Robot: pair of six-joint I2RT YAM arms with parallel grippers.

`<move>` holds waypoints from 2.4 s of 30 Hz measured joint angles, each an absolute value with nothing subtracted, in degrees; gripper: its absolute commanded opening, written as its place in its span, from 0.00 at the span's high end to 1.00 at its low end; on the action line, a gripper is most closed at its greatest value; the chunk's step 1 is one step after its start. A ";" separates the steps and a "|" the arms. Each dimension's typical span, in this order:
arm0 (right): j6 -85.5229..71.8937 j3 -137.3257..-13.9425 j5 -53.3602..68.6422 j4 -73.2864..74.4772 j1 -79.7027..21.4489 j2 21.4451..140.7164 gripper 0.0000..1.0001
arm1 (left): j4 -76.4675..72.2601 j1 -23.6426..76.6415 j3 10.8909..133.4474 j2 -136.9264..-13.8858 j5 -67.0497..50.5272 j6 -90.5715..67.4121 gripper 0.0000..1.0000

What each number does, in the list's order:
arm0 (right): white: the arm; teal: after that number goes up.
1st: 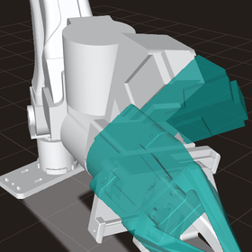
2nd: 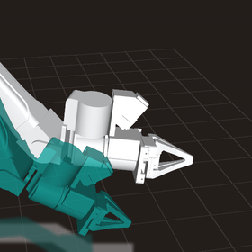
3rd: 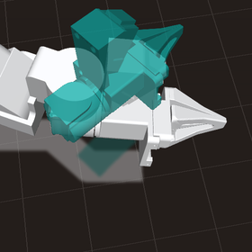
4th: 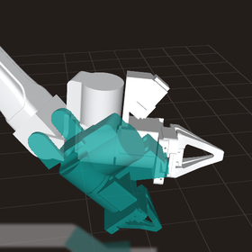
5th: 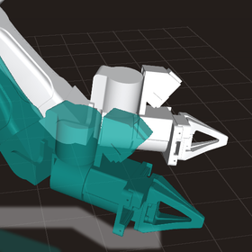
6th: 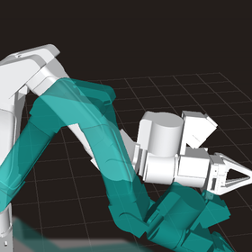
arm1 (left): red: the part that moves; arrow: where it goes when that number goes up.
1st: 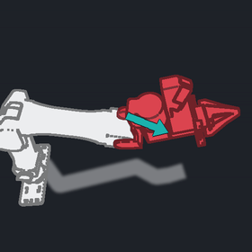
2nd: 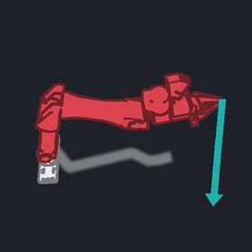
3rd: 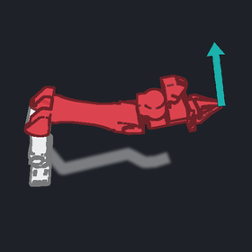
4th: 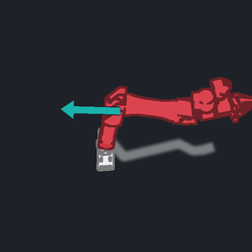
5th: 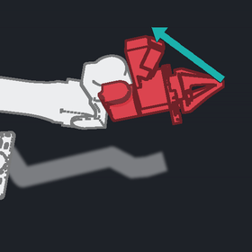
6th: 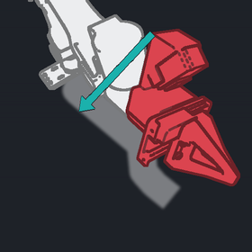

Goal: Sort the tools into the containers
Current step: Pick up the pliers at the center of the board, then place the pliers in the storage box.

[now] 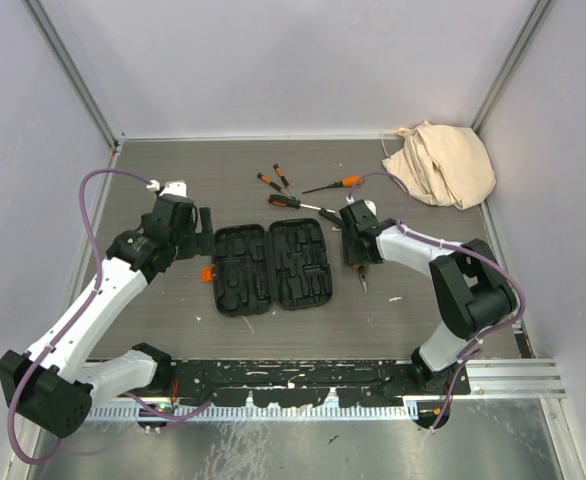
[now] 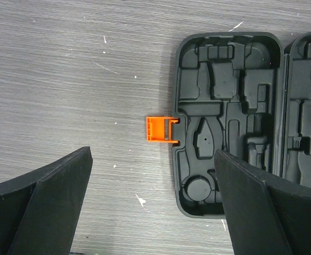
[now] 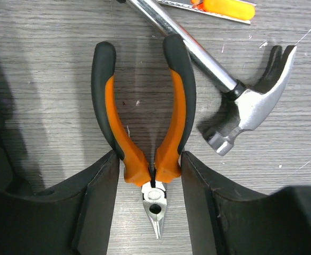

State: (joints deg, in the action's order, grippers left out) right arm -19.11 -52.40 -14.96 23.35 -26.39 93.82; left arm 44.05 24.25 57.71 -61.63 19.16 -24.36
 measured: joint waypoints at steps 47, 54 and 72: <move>53.63 -64.71 28.45 11.29 -49.15 98.17 0.99 | 51.13 23.49 58.89 -49.84 23.24 -23.27 0.00; 78.35 -74.87 26.50 24.16 -52.51 106.37 0.99 | 51.53 23.49 57.17 -49.74 23.81 -23.27 0.01; 97.71 -82.43 17.21 31.35 -55.99 112.86 0.23 | 51.53 23.49 57.06 -50.50 23.77 -23.05 0.01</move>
